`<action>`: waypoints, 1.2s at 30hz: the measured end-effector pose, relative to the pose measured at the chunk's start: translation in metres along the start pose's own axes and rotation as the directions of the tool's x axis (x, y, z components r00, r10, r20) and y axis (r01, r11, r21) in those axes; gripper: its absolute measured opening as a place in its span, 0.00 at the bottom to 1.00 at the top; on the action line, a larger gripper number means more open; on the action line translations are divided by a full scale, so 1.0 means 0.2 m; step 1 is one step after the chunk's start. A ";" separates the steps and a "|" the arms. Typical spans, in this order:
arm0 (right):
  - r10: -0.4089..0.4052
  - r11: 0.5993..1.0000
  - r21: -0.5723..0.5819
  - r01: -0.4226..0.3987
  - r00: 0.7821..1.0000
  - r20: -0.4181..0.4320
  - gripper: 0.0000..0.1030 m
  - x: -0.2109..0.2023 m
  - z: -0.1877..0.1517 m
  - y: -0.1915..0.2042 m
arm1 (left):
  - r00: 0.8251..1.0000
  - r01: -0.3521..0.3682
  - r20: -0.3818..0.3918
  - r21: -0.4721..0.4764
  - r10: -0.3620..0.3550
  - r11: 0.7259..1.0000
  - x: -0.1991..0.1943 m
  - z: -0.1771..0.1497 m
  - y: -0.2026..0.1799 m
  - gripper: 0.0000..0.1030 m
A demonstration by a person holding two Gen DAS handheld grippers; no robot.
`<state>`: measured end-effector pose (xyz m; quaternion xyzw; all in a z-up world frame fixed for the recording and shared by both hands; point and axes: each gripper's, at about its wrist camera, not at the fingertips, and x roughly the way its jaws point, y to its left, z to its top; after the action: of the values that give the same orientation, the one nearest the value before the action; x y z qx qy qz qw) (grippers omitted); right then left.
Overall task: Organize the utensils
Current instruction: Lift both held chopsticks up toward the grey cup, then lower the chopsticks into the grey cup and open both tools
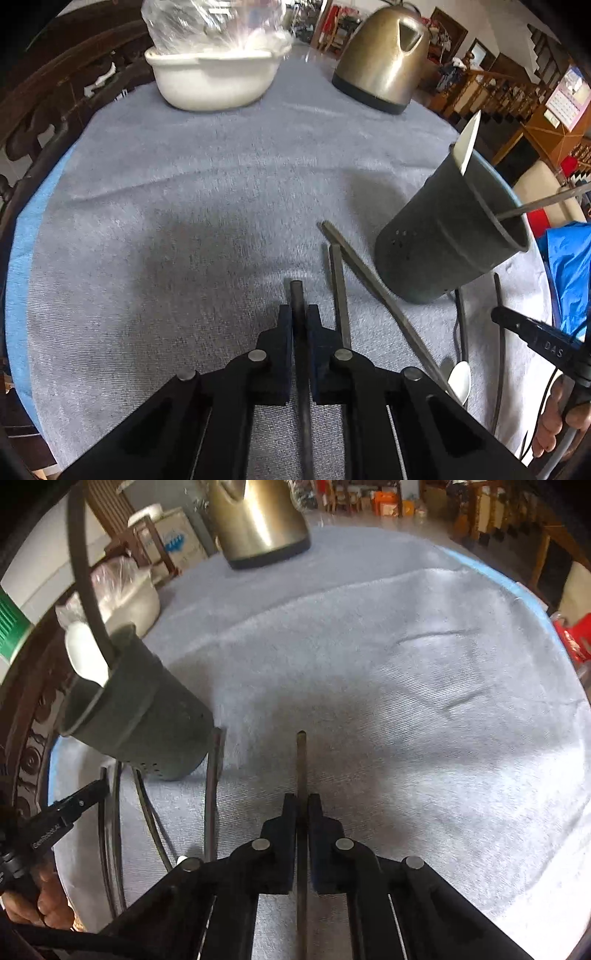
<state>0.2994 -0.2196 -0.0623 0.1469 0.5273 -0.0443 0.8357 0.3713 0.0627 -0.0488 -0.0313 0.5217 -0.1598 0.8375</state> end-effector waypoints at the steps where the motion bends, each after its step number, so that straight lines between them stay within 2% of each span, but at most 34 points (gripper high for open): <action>1: 0.029 1.000 0.009 -0.029 0.999 0.018 0.06 -0.03 -0.01 -0.01 | 1.000 0.004 0.018 -0.005 -0.004 1.000 -0.03 0.00 0.00 0.07; 5: 0.091 0.995 0.024 -0.094 0.992 0.084 0.06 -0.15 -0.04 -0.06 | 0.996 0.015 0.092 -0.020 -0.013 1.000 -0.16 0.01 0.00 0.07; 9: 0.163 0.985 0.031 -0.170 0.974 0.156 0.06 -0.32 -0.08 -0.13 | 0.986 0.038 0.161 -0.026 -0.034 0.999 -0.31 -0.01 -0.02 0.07; 14: 0.244 0.968 -0.010 -0.251 0.931 0.272 0.06 -0.55 -0.14 -0.14 | 0.968 0.053 0.247 -0.009 -0.049 0.999 -0.50 0.01 -0.08 0.07; 18: 0.294 0.955 -0.066 -0.291 0.882 0.369 0.06 -0.70 -0.14 -0.08 | 0.944 0.068 0.323 0.002 -0.065 0.998 -0.68 0.02 -0.12 0.06; 22: 0.348 0.935 -0.110 -0.337 0.814 0.464 0.06 -0.86 -0.13 -0.04 | 0.920 0.081 0.384 0.026 -0.084 0.996 -0.80 0.06 -0.18 0.06; 28: 0.365 0.927 -0.158 -0.342 0.716 0.595 0.06 -1.01 -0.05 0.06 | 0.887 0.089 0.447 0.073 -0.112 0.993 -0.97 0.10 -0.27 0.06; 31: 0.375 0.920 -0.186 -0.344 0.640 0.670 0.06 -1.08 0.01 0.12 | 0.868 0.093 0.480 0.090 -0.125 0.992 -1.04 0.15 -0.31 0.06; 34: 0.348 0.930 -0.197 -0.311 0.569 0.745 0.06 -1.12 0.08 0.20 | 0.849 0.100 0.510 0.101 -0.138 0.990 -1.11 0.22 -0.34 0.06; 35: 0.339 0.932 -0.197 -0.304 0.540 0.771 0.06 -1.12 0.11 0.23 | 0.841 0.099 0.522 0.107 -0.140 0.989 -1.14 0.24 -0.36 0.06; 36: 0.327 0.936 -0.193 -0.294 0.521 0.788 0.06 -1.13 0.14 0.26 | 0.831 0.096 0.537 0.112 -0.142 0.989 -1.16 0.27 -0.37 0.06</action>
<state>0.2356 -0.1968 0.1613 0.1867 0.0536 0.0526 0.9795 0.3074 0.0563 0.1923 -0.0743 0.2530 -0.2169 0.9399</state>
